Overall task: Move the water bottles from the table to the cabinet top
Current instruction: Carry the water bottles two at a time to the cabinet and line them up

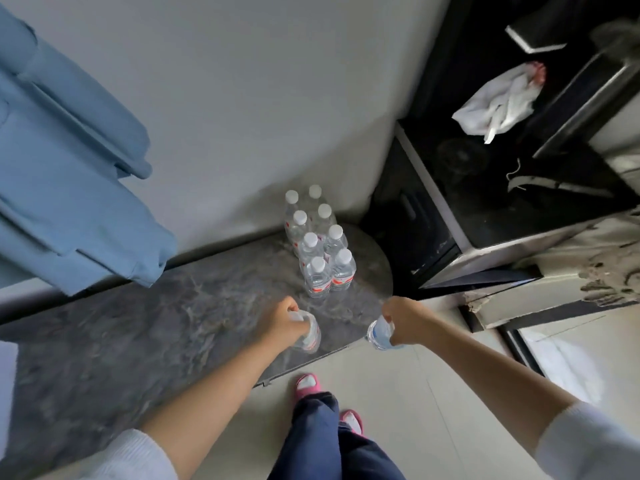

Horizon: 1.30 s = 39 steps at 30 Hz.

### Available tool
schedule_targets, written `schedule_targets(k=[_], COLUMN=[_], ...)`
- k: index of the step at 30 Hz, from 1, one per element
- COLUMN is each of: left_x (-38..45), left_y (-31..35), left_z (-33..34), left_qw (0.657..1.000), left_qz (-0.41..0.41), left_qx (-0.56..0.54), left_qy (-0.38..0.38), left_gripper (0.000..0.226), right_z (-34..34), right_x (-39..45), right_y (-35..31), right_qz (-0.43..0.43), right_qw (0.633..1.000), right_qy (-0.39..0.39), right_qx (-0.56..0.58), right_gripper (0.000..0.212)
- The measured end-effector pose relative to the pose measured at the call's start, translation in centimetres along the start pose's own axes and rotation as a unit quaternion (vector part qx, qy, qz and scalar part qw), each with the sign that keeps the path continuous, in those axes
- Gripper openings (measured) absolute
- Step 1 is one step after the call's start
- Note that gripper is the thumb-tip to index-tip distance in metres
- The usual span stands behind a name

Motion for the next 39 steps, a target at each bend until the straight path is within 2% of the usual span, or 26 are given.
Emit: schedule_targets(k=[2,4,5,6,8,14,19,22,26,31,35,39], left_x=[1.3,2.6,3.2,3.7,4.8,8.1,9.9,10.4,10.0,9.2,8.9,8.8], left_y=[0.0,0.1,0.1,0.3,0.1,0.1,0.4,0.7,0.5,0.7,0.8,0.9], left_z=[0.9,1.5,1.7,1.9,2.6,4.3,5.7,6.4,7.0,7.7,8.2,8.5], left_qw=[0.998,0.986,0.977,0.968,0.956,0.944,0.960,0.969,0.980,0.992,0.992,0.991], left_qz=[0.026,0.069,0.093,0.108,0.114,0.111,0.090,0.071,0.021,-0.062,-0.112,-0.123], left_qx=[0.054,0.145,0.186,0.216,0.249,0.278,0.238,0.211,0.175,0.111,0.055,0.017], left_qy=[-0.013,-0.039,-0.051,-0.067,-0.101,-0.141,-0.118,-0.106,-0.087,-0.024,0.036,0.054], left_gripper=[0.036,0.028,0.013,0.007,0.025,0.033,0.034,0.036,0.033,0.044,0.035,0.032], right_z=[-0.5,-1.0,-0.9,-1.0,-0.7,-0.4,-0.8,-0.7,-0.4,0.4,0.5,-0.4], right_x=[1.1,2.4,3.1,3.5,4.6,7.9,10.3,10.9,11.1,10.6,10.5,11.2], right_y=[0.5,0.8,0.8,0.7,0.7,0.4,0.1,-0.3,-0.3,-0.1,0.0,0.1], right_qz=[-0.006,-0.022,-0.025,-0.027,-0.040,-0.120,-0.181,-0.192,-0.152,-0.057,-0.066,-0.093], right_qw=[1.000,0.998,0.997,0.996,0.994,0.982,0.968,0.968,0.983,0.997,0.997,0.995], right_qy=[-0.011,-0.016,-0.018,-0.021,-0.029,-0.050,-0.058,-0.057,-0.049,-0.049,-0.042,-0.036], right_qx=[-0.016,-0.053,-0.069,-0.081,-0.094,-0.134,-0.163,-0.150,-0.089,-0.015,0.008,0.000], right_gripper=[0.036,0.015,0.025,0.034,0.041,0.047,0.053,0.049,0.040,0.050,0.045,0.041])
Point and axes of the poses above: each hand's wrist, its own x-axis towards the middle knuckle, its own z-axis out of the palm, y = z × x, the point moved 1 cm from there along x, towards the middle knuckle, and after that the axes turned 9 degrees about -x, right-handed, at the moved point
